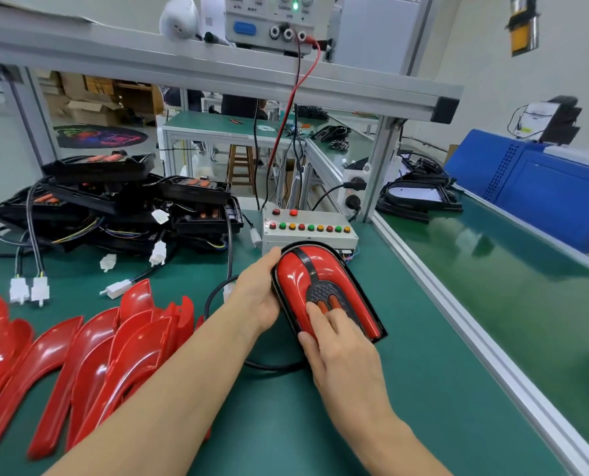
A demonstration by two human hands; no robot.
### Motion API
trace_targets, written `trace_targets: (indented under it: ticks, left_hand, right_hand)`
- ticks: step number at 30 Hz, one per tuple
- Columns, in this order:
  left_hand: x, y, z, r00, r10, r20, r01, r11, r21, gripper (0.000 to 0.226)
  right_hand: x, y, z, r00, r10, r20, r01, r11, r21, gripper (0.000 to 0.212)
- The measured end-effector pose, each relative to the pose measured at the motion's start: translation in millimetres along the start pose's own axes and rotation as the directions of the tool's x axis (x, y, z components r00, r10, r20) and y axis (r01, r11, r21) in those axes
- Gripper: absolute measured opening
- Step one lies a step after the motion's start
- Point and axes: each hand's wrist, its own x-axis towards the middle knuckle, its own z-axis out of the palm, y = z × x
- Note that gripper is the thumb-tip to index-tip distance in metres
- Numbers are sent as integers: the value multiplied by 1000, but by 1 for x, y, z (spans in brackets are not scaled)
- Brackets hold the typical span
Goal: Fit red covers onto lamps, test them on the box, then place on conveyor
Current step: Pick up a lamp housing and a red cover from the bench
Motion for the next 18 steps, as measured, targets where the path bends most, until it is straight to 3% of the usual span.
trace_targets:
  ticks: [4,6,9,12,15,17,18]
  left_hand:
    - [-2,-4,-2,996,46,79,-55,992,114,30]
    - [0,-7,-4,987,110,117,-131,973,191,40]
    - [1,-8,-3,983,158,98,-173,969,176,43]
    - [3,-5,-3,981,187,43,-191,974,121,34]
    - [5,6,-5,980,197,-14,-196,979,52,34]
    - [5,13,-6,980,199,-23,-199,980,-2,36]
    - [5,14,-5,980,200,-18,-201,979,-21,35]
  right_hand:
    - [-5,2,4,1000,-7,2,7,1000,26,45]
    - [-7,4,5,1000,-8,8,8,999,42,46]
    - [-6,8,5,999,-6,38,3,997,81,45]
    - [-7,16,-2,988,138,71,-153,937,315,41]
    - [-10,29,-11,878,474,70,-418,685,596,23]
    - [-10,35,-16,745,621,243,-577,417,702,39]
    - [-9,36,-16,693,612,381,-633,264,728,49]
